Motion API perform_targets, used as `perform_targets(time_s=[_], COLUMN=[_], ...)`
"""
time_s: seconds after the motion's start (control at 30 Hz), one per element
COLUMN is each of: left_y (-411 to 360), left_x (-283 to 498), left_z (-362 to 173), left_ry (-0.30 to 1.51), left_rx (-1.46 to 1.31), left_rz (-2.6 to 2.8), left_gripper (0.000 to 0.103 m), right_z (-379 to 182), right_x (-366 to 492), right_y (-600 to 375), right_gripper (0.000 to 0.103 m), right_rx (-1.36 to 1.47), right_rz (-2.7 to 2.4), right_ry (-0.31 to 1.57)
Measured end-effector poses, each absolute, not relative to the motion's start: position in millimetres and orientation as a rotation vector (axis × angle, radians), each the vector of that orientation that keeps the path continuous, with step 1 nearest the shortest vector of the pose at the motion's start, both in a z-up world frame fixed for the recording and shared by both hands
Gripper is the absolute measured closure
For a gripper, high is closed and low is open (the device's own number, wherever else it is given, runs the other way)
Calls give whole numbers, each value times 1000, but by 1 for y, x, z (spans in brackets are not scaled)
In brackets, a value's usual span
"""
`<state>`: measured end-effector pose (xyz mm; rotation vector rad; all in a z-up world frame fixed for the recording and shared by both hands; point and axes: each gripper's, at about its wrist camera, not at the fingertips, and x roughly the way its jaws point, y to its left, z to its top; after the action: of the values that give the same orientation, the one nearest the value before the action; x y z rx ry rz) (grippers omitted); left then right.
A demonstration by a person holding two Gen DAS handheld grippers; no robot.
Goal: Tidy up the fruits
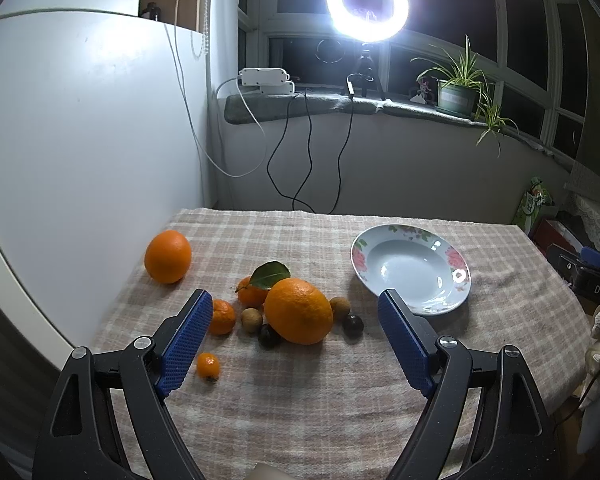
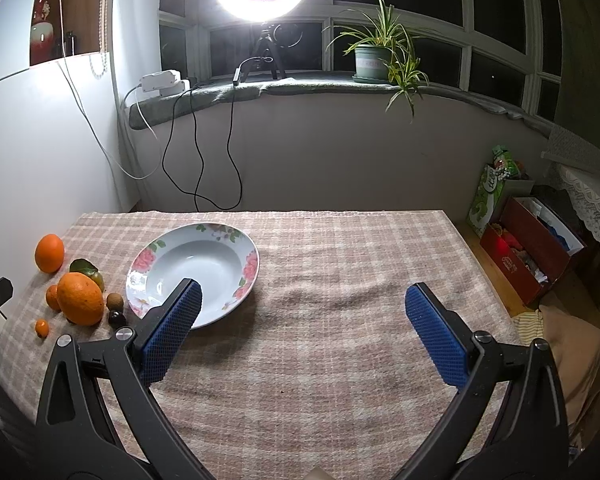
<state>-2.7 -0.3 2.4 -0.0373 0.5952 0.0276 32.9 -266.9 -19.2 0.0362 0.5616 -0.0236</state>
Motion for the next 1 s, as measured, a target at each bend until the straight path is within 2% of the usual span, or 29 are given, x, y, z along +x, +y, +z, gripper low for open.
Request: perform_targets(time_s=[1.0], left_y=[-1], left_x=[-3], left_z=[3], left_ry=[593], left_rx=[-37], left_rz=[27], left_gripper=[18], right_z=[-19], right_x=[32], right_y=[-268], right_gripper=[0], right_rx=[35], right_rz=[-23], right_ry=[563])
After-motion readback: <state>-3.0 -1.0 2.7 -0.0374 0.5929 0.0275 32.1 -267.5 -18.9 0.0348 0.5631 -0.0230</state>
